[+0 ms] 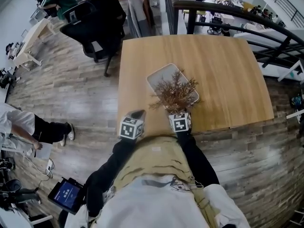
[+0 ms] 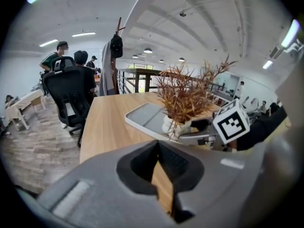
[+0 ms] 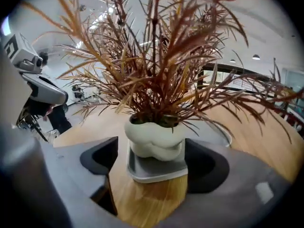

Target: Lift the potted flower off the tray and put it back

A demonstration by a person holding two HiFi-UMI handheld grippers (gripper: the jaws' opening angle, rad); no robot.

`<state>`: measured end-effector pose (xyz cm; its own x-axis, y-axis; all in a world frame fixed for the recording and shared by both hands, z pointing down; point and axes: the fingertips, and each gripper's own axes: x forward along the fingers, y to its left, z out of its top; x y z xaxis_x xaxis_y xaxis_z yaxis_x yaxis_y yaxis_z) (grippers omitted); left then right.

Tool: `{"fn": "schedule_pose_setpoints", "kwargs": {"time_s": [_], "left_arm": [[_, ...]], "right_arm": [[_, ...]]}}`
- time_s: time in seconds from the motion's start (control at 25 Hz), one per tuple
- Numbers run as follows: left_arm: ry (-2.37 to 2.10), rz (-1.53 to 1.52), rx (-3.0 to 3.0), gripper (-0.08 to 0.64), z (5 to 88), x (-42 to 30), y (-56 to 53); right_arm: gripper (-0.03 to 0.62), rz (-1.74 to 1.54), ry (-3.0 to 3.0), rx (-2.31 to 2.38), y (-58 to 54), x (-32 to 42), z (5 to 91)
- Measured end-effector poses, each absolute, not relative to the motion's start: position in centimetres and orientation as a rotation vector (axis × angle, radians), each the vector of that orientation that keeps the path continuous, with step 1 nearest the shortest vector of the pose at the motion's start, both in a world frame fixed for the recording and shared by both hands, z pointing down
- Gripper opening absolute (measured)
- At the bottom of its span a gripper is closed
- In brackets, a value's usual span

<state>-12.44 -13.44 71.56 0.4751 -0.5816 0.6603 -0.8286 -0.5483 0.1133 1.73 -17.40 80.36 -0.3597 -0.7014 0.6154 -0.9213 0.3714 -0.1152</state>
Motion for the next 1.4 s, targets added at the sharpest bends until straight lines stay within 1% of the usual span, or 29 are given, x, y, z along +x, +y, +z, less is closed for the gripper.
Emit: {"fn": "schedule_pose_setpoints", "kwargs": {"time_s": [0.2,0.56,0.72,0.88,1.4], "left_arm": [[-1.201,0.787,2.280,0.002,71.4,-13.0,-14.0],[-1.206,0.776,2.239,0.002,71.9,-13.8,-14.4],[-1.204,0.779,2.234,0.002,72.1,-14.1,-14.5],[-1.204,0.780,2.234,0.002,71.9,-13.7,-14.5],[-1.227,0.692,2.187,0.002,71.4,-13.5,-14.6]], "right_arm": [[0.466,0.658,-2.165,1.415,-18.4,1.6,81.1],[0.472,0.687,-2.168,1.421,-19.9,1.4,81.5],[0.496,0.687,-2.163,1.418,-20.8,1.1,81.5],[0.505,0.672,-2.138,1.414,-20.7,1.7,81.5],[0.499,0.662,-2.082,1.286,-19.3,2.2,79.8]]}}
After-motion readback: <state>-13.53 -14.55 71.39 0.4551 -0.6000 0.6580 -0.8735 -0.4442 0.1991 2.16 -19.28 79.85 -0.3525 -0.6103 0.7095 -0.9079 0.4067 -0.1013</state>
